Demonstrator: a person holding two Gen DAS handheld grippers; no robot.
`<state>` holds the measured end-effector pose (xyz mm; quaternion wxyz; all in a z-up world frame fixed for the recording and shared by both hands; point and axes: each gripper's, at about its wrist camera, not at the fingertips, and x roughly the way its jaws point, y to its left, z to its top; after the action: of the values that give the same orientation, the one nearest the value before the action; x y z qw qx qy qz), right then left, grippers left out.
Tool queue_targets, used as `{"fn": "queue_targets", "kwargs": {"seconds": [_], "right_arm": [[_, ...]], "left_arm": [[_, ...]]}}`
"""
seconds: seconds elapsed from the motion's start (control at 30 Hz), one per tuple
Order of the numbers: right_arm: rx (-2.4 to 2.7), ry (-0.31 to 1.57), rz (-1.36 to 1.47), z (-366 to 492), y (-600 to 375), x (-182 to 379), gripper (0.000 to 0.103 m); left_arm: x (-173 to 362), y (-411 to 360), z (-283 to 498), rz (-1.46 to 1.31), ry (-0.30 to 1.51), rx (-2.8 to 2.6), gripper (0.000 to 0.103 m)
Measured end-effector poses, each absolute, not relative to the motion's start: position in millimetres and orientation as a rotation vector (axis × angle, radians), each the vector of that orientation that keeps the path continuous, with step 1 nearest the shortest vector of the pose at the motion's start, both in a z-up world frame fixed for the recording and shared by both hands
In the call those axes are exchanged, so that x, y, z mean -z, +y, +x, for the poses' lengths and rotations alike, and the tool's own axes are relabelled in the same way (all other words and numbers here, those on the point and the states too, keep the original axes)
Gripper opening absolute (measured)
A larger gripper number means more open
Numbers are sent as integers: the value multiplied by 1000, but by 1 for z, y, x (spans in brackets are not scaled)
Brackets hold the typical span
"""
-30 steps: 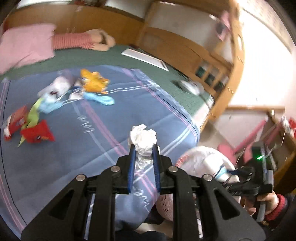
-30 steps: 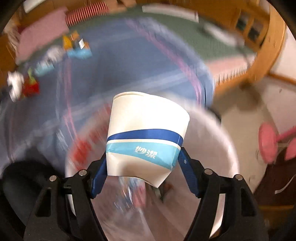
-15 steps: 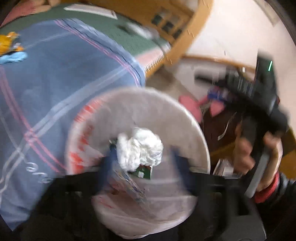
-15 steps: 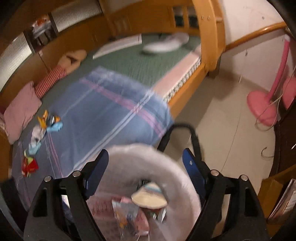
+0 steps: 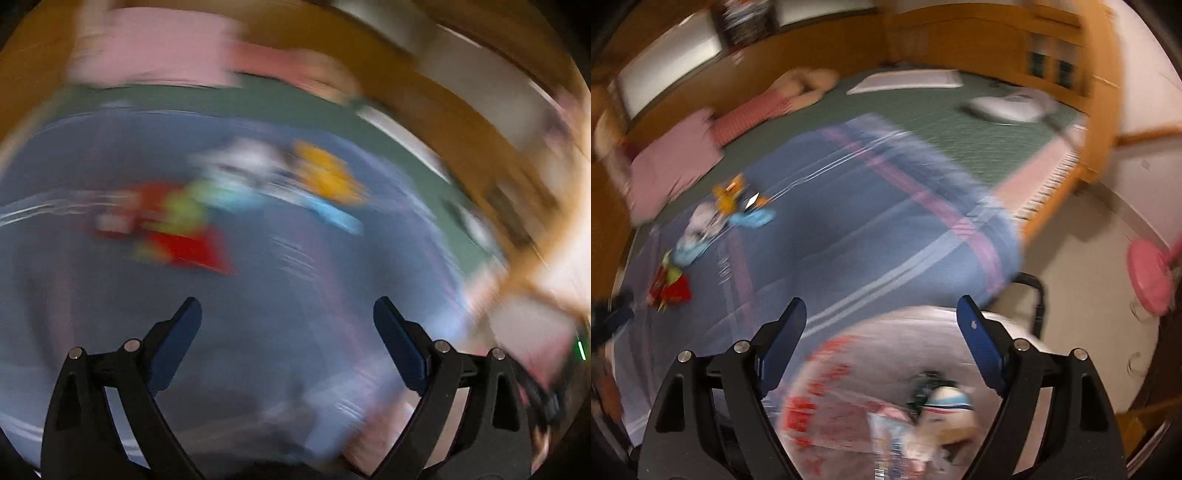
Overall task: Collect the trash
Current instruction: 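Move both open tools back over the remaining trash on the bed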
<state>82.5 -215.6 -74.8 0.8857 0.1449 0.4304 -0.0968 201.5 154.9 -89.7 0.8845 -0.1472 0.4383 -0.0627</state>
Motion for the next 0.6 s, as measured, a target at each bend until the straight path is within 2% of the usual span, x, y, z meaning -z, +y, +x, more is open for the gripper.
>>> {"fn": "queue_targets", "kwargs": {"seconds": [0.13, 0.27, 0.43, 0.6], "right_arm": [[25, 904, 250, 145, -139, 79, 82], [-141, 941, 122, 218, -39, 97, 82], [-204, 1009, 14, 290, 56, 144, 82], [-210, 1065, -43, 307, 104, 185, 82]], "left_arm": [[108, 248, 205, -418, 906, -232, 93], [118, 309, 191, -602, 914, -345, 93], [120, 319, 189, -588, 909, -415, 93], [122, 325, 174, -648, 905, -416, 93]]}}
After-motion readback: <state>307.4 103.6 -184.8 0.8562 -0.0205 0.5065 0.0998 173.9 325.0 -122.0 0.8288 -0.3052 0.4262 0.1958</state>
